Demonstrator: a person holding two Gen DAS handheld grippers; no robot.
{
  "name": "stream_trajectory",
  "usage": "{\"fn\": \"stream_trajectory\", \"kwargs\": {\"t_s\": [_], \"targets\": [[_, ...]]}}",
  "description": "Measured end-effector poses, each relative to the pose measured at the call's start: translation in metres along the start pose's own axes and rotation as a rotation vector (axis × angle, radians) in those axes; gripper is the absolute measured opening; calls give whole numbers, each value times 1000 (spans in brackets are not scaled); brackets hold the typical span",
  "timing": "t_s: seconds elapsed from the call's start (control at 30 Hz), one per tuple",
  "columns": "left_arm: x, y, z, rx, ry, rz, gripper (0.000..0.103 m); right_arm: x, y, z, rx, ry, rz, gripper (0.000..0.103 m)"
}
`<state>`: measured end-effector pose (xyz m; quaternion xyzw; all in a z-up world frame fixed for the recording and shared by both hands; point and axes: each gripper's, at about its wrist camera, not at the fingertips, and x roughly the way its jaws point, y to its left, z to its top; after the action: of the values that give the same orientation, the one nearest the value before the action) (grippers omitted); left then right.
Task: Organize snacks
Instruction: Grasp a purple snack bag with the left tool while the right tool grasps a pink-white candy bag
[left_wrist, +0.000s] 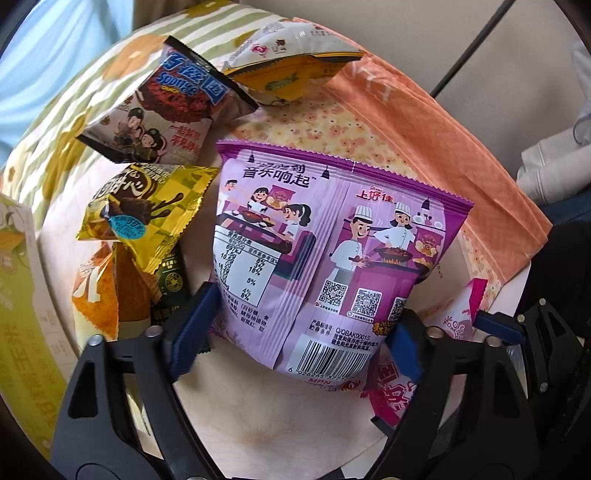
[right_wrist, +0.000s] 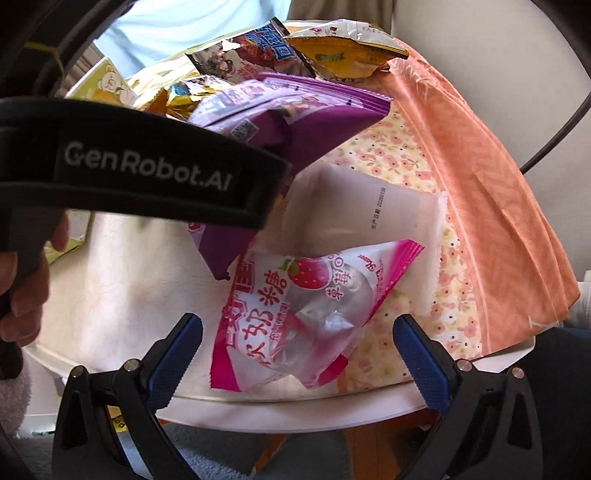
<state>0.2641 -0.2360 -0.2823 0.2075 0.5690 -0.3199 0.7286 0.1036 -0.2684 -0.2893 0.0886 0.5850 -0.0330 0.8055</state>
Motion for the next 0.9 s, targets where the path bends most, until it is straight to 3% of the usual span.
{"fn": "stream_trajectory", "kwargs": {"t_s": [0.13,0.2,0.27,0.43,0.5,0.6,0.9], "targets": [[0,0,-1,9,-8,1,70,2,2,0,14,-8,-12,95],[-2,0,-2,10,-16,5,66,2,3,0,16,-15,-17,85],[-6,1,-4,6,-21,5,64,2,2,0,16,-22,-22,84],[-11,2,-5,-12,-44,8,62,13,11,9,-3,-26,-30,75],[-11,2,-6,-20,-47,8,62,12,12,9,-17,-28,-34,63],[-13,0,-7,-34,-55,12,62,10,11,10,-24,-24,-24,58],[-50,-6,-12,-84,-115,51,62,-26,4,12,-81,-78,10,55]]}}
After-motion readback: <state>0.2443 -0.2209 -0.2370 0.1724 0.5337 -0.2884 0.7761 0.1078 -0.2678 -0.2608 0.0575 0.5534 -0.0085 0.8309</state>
